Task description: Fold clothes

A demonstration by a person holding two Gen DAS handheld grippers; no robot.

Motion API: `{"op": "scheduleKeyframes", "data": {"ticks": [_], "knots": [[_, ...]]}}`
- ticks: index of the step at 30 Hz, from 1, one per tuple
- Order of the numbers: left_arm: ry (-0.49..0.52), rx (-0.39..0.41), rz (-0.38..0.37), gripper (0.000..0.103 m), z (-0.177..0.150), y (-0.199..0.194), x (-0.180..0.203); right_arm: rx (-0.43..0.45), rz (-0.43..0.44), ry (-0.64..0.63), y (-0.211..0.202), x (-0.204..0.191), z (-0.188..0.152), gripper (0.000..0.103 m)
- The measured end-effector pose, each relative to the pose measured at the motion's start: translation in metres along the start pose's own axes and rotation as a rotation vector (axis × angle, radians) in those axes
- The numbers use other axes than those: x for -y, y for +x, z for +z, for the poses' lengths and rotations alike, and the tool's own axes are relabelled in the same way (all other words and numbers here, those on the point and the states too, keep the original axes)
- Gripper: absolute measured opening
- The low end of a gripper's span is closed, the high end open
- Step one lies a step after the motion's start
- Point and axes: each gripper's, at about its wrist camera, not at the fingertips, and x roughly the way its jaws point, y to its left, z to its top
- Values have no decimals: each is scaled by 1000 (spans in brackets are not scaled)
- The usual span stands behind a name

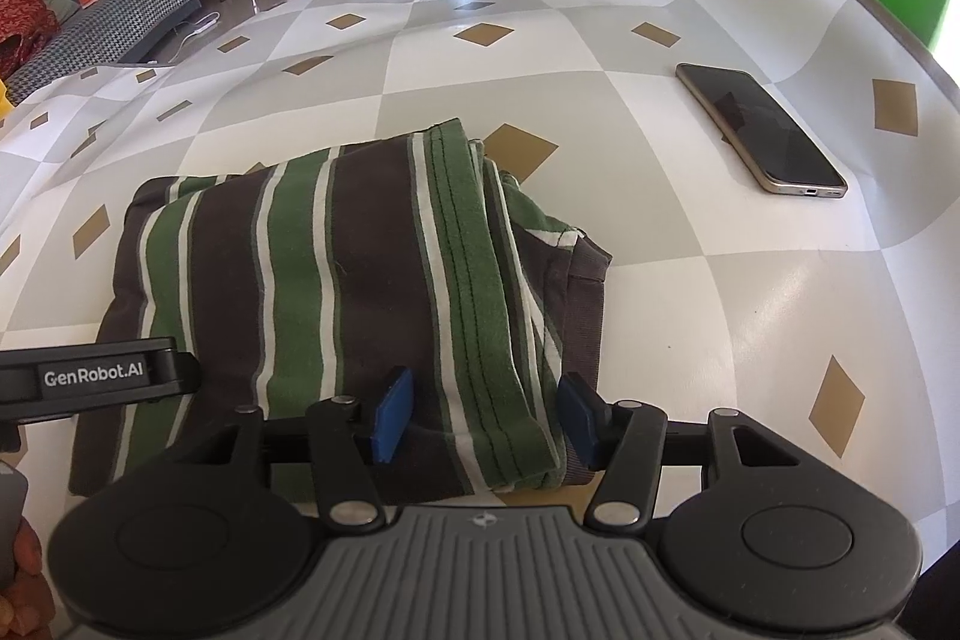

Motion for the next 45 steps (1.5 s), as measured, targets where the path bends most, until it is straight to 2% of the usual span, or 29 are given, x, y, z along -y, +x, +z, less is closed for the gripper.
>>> {"op": "scheduleKeyframes", "data": {"ticks": [9, 20, 45], "knots": [[-42, -43, 26, 103, 9, 4, 3, -80, 51, 83, 4, 13, 14, 58], [-12, -15, 10, 103, 6, 4, 2, -31, 30, 18, 4, 2, 7, 61], [18, 37, -26, 103, 4, 1, 1, 3, 31, -3, 4, 1, 4, 63]]}}
